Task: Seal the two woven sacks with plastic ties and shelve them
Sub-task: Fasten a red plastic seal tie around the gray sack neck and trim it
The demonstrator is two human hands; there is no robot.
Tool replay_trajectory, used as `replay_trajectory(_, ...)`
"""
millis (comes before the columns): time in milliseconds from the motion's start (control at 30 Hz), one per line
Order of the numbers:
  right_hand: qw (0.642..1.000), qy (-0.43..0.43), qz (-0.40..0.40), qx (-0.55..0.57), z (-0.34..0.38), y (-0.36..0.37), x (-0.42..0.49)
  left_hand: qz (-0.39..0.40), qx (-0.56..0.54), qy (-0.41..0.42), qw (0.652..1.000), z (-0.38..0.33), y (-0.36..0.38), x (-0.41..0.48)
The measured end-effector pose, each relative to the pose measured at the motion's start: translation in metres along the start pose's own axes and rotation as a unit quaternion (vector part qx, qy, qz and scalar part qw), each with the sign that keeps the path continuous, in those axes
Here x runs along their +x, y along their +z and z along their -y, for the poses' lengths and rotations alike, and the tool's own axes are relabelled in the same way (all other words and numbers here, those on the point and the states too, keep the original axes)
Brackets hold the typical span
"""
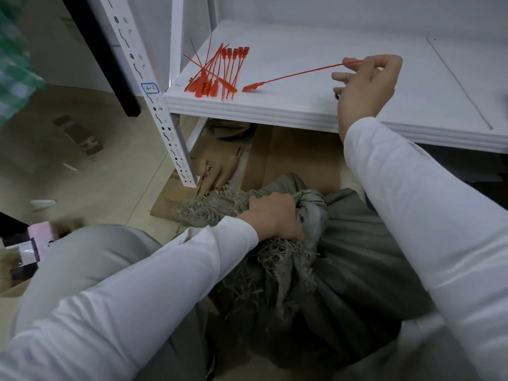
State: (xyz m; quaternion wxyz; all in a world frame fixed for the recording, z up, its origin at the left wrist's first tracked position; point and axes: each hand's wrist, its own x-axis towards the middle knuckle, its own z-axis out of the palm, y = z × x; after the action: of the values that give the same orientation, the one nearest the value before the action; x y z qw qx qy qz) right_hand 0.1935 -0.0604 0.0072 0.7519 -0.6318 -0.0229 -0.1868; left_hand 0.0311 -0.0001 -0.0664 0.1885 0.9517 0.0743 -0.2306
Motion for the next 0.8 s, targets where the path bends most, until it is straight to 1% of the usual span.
replay_trajectory(167, 0.998, 0.012, -0.009, 0.059, 0.019, -0.05, -0.018, -0.018, 0.082, 0.01, 0.996, -0.007, 0.007, -0.007)
replay_trajectory(300, 0.997, 0.016, -0.029, 0.064, 0.026, -0.102, -0.031, -0.047, 0.144, 0.014, 0.988, -0.009, 0.019, -0.009)
replay_trajectory(433, 0.996, 0.037, -0.055, 0.051, 0.018, -0.147, -0.043, -0.054, 0.201, 0.015, 0.978, -0.013, 0.032, -0.011)
replay_trajectory(533, 0.997, 0.045, -0.062, 0.033, 0.009, -0.17, -0.051, -0.066, 0.211, 0.019, 0.975, -0.015, 0.036, -0.014)
replay_trajectory(600, 0.997, 0.039, -0.06, 0.022, 0.005, -0.179, -0.055, -0.071, 0.197, 0.004, 0.978, -0.019, 0.039, -0.015)
replay_trajectory(700, 0.999, 0.016, -0.04, -0.007, 0.004, -0.184, -0.055, -0.105, 0.165, 0.002, 0.981, -0.023, 0.046, -0.015)
replay_trajectory(800, 1.0, 0.003, -0.028, -0.011, 0.006, -0.185, -0.053, -0.113, 0.157, -0.002, 0.981, -0.024, 0.048, -0.014)
